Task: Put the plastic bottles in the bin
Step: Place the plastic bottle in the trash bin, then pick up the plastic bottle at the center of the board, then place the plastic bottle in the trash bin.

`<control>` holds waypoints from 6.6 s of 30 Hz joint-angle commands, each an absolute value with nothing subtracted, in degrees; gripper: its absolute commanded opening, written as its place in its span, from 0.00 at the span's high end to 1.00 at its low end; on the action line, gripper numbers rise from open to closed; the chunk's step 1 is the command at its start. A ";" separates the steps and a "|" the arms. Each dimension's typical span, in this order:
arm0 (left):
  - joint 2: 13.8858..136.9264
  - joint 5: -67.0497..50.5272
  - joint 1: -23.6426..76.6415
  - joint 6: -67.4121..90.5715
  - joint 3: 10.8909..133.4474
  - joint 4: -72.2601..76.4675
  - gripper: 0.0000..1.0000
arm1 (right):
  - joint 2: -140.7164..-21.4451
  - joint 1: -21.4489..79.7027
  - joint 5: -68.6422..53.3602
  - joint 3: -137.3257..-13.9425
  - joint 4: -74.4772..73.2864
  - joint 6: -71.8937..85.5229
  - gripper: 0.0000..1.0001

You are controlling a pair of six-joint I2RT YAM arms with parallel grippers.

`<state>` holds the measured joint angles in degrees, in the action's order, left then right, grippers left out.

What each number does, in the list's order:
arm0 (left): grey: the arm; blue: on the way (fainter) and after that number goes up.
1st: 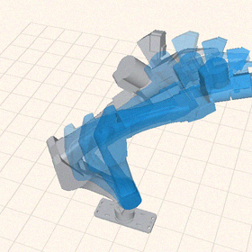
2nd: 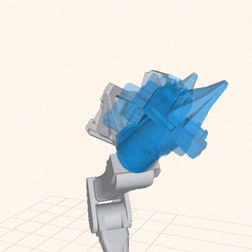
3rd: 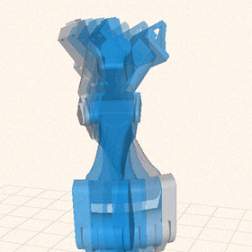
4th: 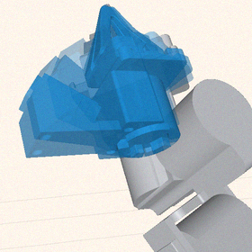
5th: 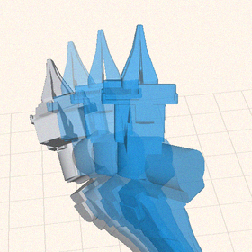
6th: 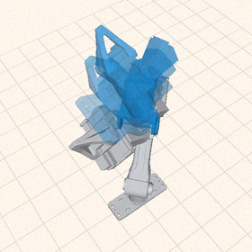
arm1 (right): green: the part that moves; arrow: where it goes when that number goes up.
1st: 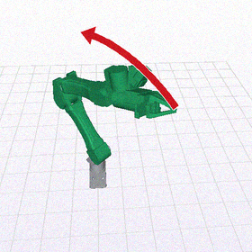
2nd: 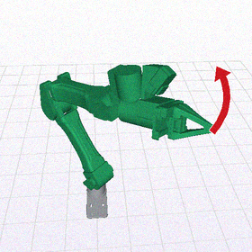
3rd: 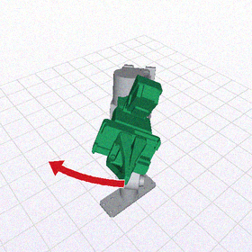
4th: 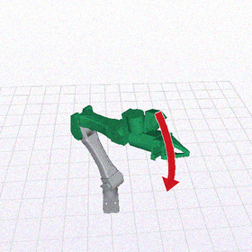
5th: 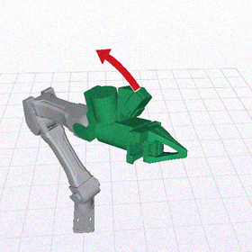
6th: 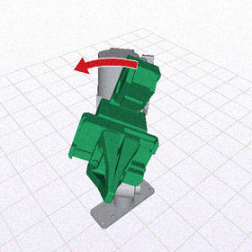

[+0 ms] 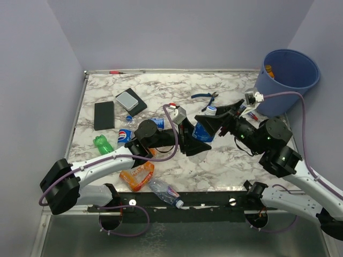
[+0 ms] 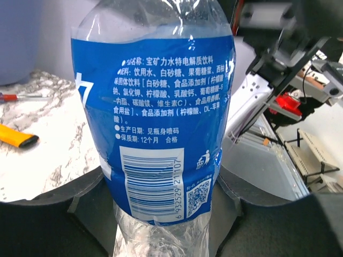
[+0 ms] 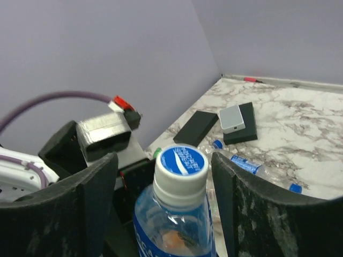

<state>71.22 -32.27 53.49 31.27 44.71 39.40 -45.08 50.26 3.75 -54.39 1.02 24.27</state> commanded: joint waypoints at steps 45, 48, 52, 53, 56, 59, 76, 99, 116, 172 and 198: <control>52.42 -0.65 54.17 20.45 30.79 39.14 0.01 | -60.05 50.16 59.74 -87.18 2.28 -20.18 1.00; 51.39 1.77 54.18 19.25 30.18 39.11 0.01 | -62.64 45.03 58.88 -83.09 38.19 -45.50 1.00; 51.69 1.82 54.11 19.60 30.26 39.05 0.01 | -72.89 23.67 52.10 -96.28 17.75 -24.53 1.00; 51.76 1.58 54.07 19.94 30.32 39.03 0.01 | -75.13 19.17 50.50 -98.49 14.79 -20.49 0.99; 51.73 1.37 54.13 20.41 30.09 39.02 0.01 | -81.46 10.82 48.95 -101.73 15.99 -17.60 1.00; 51.15 2.34 54.14 19.45 29.67 38.95 0.01 | -87.03 5.99 49.68 -102.83 22.00 -17.72 1.00; 49.85 4.65 54.14 17.30 30.39 36.74 0.01 | -97.99 -6.66 44.06 -91.06 5.78 1.64 1.00; 52.51 5.97 54.17 17.25 30.76 35.68 0.01 | -90.31 -5.79 23.92 -102.82 -6.61 17.46 0.10; 63.52 31.90 56.98 3.59 48.41 -3.54 0.01 | -52.86 17.15 -5.21 -48.31 1.76 38.08 0.14; 71.60 1.28 51.11 -0.97 59.10 -7.51 0.60 | -30.01 17.34 -15.06 -41.66 -17.01 30.28 0.11; 60.64 -22.08 49.07 20.39 24.54 60.72 0.59 | -43.70 30.39 -27.65 -42.65 19.29 41.69 0.14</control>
<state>60.53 -21.67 49.45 18.37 25.32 53.80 -42.74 26.57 -31.97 -39.94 15.66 44.56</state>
